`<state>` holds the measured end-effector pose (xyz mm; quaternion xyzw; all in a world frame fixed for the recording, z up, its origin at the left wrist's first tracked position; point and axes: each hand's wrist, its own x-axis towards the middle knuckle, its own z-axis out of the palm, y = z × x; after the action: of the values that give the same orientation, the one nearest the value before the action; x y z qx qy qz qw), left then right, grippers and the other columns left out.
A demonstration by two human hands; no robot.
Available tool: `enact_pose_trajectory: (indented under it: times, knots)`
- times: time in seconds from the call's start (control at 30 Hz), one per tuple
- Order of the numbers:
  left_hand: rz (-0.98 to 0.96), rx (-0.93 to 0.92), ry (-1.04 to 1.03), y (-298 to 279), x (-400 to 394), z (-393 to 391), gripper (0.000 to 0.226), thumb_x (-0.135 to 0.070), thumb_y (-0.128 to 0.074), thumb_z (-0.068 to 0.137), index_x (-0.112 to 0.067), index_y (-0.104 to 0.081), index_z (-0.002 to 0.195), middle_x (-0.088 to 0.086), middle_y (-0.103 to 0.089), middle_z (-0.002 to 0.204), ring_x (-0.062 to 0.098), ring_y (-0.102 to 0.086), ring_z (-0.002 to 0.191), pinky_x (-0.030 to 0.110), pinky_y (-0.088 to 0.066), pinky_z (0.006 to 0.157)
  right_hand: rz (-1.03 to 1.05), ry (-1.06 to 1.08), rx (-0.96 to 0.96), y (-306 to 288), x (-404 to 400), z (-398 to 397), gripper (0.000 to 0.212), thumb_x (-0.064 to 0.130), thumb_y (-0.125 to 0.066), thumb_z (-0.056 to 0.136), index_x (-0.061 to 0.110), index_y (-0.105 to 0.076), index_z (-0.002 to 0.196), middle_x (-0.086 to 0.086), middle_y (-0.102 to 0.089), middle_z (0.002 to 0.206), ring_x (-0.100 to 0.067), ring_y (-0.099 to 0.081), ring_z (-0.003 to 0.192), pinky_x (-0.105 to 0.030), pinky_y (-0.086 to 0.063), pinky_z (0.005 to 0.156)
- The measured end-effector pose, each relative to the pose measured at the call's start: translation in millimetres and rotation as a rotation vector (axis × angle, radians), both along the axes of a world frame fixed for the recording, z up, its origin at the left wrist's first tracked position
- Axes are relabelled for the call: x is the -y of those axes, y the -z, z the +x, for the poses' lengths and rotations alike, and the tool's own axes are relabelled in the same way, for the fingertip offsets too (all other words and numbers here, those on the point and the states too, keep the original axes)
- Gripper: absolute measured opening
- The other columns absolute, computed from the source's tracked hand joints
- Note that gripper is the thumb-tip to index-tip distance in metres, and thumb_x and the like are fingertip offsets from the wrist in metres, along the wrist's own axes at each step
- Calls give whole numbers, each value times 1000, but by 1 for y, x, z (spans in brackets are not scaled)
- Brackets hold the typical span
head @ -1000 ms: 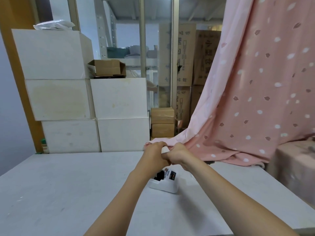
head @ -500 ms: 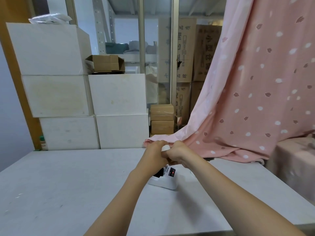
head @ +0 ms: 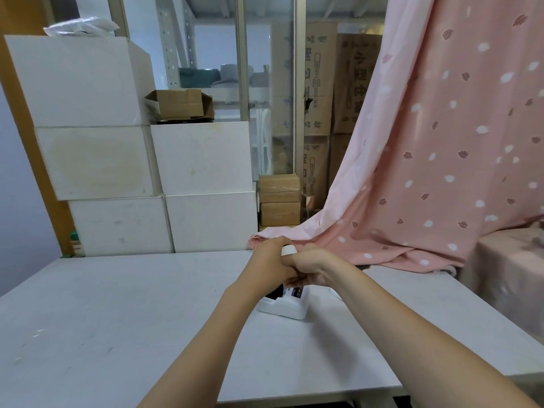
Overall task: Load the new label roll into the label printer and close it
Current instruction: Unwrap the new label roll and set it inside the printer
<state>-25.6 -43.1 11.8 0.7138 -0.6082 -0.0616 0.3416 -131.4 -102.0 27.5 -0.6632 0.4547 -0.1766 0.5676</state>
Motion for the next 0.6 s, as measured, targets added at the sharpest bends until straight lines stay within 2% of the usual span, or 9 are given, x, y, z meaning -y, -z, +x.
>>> enact_pose_trajectory:
  times: [0.1,0.17,0.27,0.4,0.5,0.6]
  knots:
    - [32,55,-5,-3,-1,-4,53,-18,-77,76,-19,-67,128,6,-73,112,22,-64,104,28,-52,79,-25,3,-4,0,-1,2,27,0,-57,97,-5,-57,123,-15,-64,83,-24,-64,67,-46,-62,91]
    - [42,77,-3,-3,-2,-6,51,-17,-75,75,-18,-68,126,8,-74,110,24,-67,105,37,-57,87,-41,-7,-20,0,-2,4,38,-2,-56,96,-7,-55,133,-17,-66,93,-23,-64,70,-44,-60,97]
    - [2,63,3,0,-6,-4,48,-17,-72,73,-20,-69,121,6,-74,106,23,-67,99,40,-59,82,-36,6,-5,1,-3,7,49,0,-61,93,-6,-52,141,-21,-70,112,-28,-69,82,-42,-63,86]
    - [-14,70,12,3,-8,1,54,-16,-71,76,-22,-65,129,6,-72,111,23,-65,101,37,-57,81,-19,3,27,-2,-6,7,48,-2,-64,94,-6,-52,140,-16,-66,98,-24,-67,76,-33,-61,69]
    - [-20,92,20,1,-7,0,57,-14,-74,76,-19,-64,132,7,-72,114,25,-65,104,31,-53,79,-38,-1,6,-5,-7,7,45,-5,-61,94,-8,-54,138,-13,-64,86,-22,-65,71,-33,-60,70]
    - [-15,157,22,1,-5,-4,63,-23,-82,75,-20,-61,135,6,-71,118,24,-63,109,36,-54,86,-78,11,-32,-7,-8,7,40,-7,-56,93,-8,-53,133,-12,-62,81,-21,-64,65,-33,-60,69]
